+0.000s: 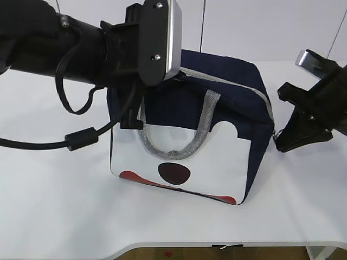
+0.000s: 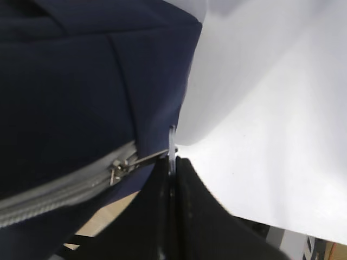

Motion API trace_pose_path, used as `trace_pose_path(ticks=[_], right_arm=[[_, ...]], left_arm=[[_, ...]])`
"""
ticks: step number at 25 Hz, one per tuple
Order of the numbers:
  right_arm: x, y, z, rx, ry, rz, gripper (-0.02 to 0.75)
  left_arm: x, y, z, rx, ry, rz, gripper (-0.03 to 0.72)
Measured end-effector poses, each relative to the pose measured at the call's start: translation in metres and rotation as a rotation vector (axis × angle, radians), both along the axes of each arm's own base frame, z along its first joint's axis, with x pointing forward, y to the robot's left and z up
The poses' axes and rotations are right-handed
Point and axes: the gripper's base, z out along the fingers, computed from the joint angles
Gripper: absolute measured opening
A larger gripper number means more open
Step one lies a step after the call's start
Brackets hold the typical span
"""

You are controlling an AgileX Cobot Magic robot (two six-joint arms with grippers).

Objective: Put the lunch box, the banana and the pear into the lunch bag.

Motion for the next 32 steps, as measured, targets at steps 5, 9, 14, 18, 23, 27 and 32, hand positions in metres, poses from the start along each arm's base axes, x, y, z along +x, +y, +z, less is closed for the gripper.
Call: trace_pose_path(ticks=[5, 9, 14, 18, 23, 27, 32], right_arm=[[0.006, 0.002, -0.012, 0.021, -0.003, 0.041, 0.006], [0.008, 0.003, -0.012, 0.028, -0.041, 0.066, 0.006], [0.008, 0.002, -0.012, 0.012, -0.055, 0.096, 0.006], [0.008, 0.002, -0.012, 0.007, -0.065, 0.114, 0.034], [0.005, 0.002, -0.012, 0.006, -0.079, 0.196, 0.286], [0.003, 0.003, -0.012, 0.012, -0.090, 0.257, 0.456], [0.000, 0.003, 0.002, -0.004, -0.197, 0.340, 0.487]], left_arm=[[0.000, 0.000, 0.000, -0.001, -0.004, 0.004, -0.004], [0.000, 0.000, 0.000, -0.001, -0.004, 0.005, -0.004], [0.001, 0.000, 0.000, -0.001, -0.005, 0.006, -0.004], [0.001, 0.000, 0.000, -0.001, -0.005, 0.006, -0.004], [0.001, 0.000, 0.000, -0.002, -0.007, 0.007, -0.004], [0.001, 0.000, 0.000, -0.002, -0.007, 0.007, -0.004], [0.001, 0.000, -0.001, 0.001, -0.002, 0.006, -0.004]])
